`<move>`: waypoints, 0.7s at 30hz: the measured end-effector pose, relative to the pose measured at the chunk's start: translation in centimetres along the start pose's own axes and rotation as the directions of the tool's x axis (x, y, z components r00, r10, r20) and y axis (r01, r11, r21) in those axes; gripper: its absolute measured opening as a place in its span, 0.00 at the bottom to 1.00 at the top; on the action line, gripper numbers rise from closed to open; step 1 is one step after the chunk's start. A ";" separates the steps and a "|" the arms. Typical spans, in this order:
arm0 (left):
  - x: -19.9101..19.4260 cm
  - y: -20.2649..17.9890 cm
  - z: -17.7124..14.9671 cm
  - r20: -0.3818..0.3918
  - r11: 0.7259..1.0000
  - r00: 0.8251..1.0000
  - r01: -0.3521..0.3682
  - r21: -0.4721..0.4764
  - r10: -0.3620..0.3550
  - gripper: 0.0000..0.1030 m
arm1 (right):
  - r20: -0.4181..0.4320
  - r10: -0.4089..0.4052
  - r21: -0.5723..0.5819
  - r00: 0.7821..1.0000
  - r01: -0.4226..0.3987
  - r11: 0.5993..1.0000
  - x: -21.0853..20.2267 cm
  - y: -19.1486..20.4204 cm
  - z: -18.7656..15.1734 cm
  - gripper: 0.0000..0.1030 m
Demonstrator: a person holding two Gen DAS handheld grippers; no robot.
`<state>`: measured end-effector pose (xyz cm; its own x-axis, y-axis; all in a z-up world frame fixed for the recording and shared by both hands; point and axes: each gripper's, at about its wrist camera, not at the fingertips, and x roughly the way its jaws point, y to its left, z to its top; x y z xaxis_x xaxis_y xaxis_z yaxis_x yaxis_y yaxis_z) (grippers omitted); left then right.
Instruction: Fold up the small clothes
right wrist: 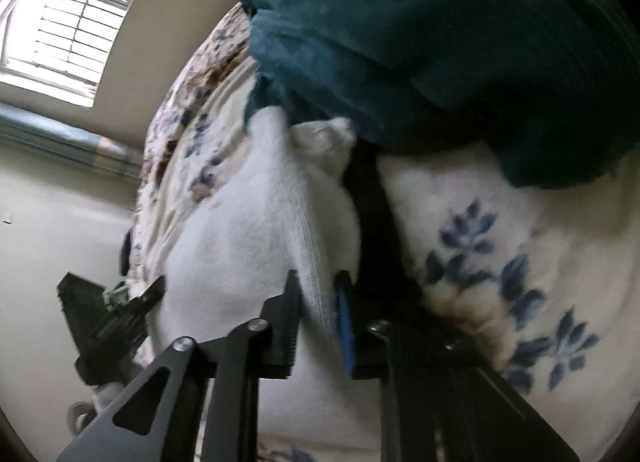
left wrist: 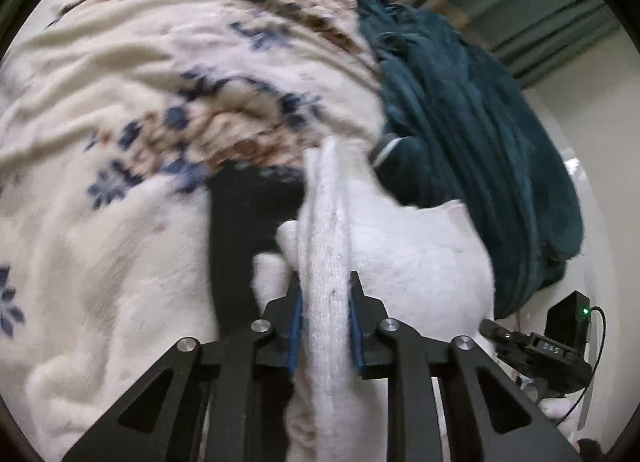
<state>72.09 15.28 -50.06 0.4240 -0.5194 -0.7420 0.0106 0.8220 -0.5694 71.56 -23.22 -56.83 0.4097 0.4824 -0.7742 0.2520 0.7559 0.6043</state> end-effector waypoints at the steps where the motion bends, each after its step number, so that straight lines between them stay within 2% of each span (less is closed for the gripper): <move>1: -0.1 0.2 -0.3 0.001 1.000 1.000 -0.002 -0.008 0.002 0.17 | -0.009 -0.006 -0.001 1.000 0.006 1.000 0.2 -0.1 0.0 0.15; 4: -1.1 -0.4 -0.5 0.020 1.000 1.000 0.006 -0.018 -0.006 0.17 | -0.031 -0.043 -0.058 0.999 0.041 0.997 0.6 1.1 0.2 0.15; 6: -1.4 -1.0 0.0 0.025 1.000 1.000 0.001 0.003 -0.001 0.22 | -0.045 -0.026 -0.052 0.999 0.023 0.998 0.5 1.6 0.9 0.19; 7: -1.0 -1.1 0.5 0.019 1.000 1.000 -0.004 0.004 0.004 0.27 | -0.045 -0.021 -0.043 0.999 0.019 0.999 0.4 1.6 1.3 0.21; 9: -0.1 -1.1 1.6 0.003 1.000 1.000 -0.002 0.002 0.002 0.28 | -0.033 0.008 -0.030 0.999 -0.009 1.000 0.2 1.6 2.1 0.33; 10: 0.9 -1.0 2.5 -0.012 1.000 1.000 -0.007 -0.005 0.007 0.28 | -0.016 0.024 -0.021 1.000 -0.024 1.000 0.2 1.6 2.8 0.43; 11: 1.6 -0.7 3.0 -0.029 1.000 1.000 -0.004 -0.014 0.003 0.28 | -0.006 0.031 -0.008 1.000 -0.031 0.999 0.4 1.6 3.3 0.48; 14: 3.3 -0.3 3.9 -0.041 1.000 0.999 0.009 -0.014 -0.009 0.28 | -0.023 0.068 0.044 0.997 -0.067 0.997 1.9 1.4 4.8 0.48; 15: 3.2 -0.6 4.0 -0.028 1.000 1.000 -0.001 0.012 0.001 0.17 | -0.022 0.078 0.041 0.997 -0.077 0.996 2.3 1.6 5.1 0.47; 16: 2.7 -0.8 3.8 -0.013 0.999 1.000 -0.008 0.032 0.009 0.15 | -0.007 0.061 0.014 0.998 -0.061 0.998 2.2 2.2 5.1 0.27; 17: 1.8 -0.9 3.6 0.014 0.999 1.000 -0.011 0.038 0.011 0.15 | -0.003 0.032 -0.017 0.999 -0.032 0.999 2.3 2.9 5.1 0.18; 19: -0.3 -0.4 2.9 0.080 1.000 0.997 -0.010 0.007 0.009 0.14 | 0.032 0.008 -0.129 0.999 -0.004 0.992 1.4 5.2 4.7 0.15; 21: -0.4 0.5 2.6 0.075 1.000 0.997 -0.013 -0.016 0.014 0.14 | 0.063 -0.027 -0.169 0.998 0.037 0.985 1.2 6.1 4.5 0.12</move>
<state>74.24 16.50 -49.16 0.4910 -0.4888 -0.7211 -0.0089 0.8249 -0.5652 77.53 -20.03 -53.24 0.4573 0.4331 -0.7767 0.1153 0.8372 0.5347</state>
